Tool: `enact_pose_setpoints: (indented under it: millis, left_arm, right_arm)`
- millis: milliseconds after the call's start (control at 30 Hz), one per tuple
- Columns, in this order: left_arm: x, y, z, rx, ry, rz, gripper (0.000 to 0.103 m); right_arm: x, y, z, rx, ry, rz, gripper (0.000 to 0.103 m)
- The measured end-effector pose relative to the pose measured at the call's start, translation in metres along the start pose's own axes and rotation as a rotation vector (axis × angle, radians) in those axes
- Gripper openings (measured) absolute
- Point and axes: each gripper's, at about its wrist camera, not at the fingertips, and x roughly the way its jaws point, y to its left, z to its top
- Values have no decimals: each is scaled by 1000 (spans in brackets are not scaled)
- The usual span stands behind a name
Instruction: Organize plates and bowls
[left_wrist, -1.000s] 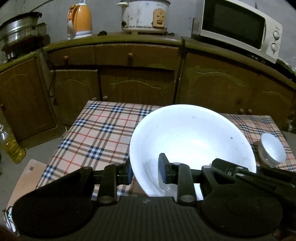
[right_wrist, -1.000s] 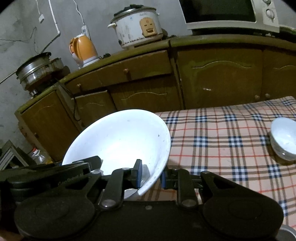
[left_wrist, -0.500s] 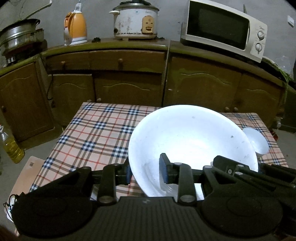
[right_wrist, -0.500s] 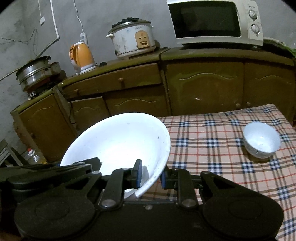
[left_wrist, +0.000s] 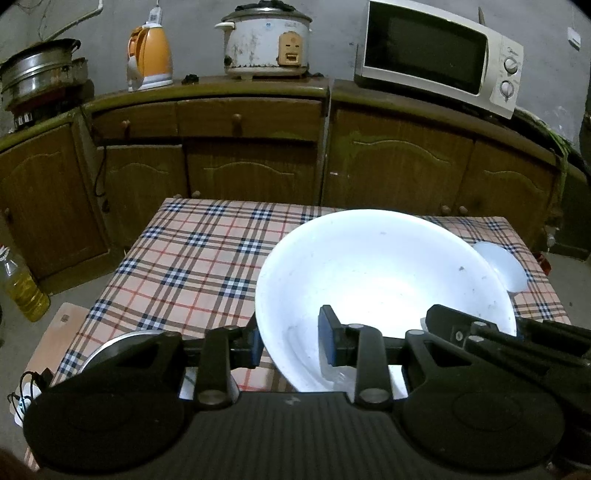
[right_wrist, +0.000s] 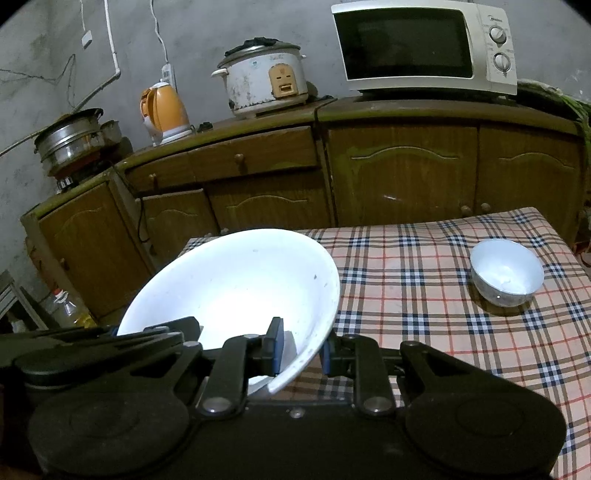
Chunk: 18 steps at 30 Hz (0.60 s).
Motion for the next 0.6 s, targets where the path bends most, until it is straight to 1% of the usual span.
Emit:
enact_pose_setpoints:
  millis: [600]
  left_arm:
    - [-4,-5,-6,-2,-1,-16,31]
  right_arm:
    - [-10,-9,-4,-1,-5,-11,26]
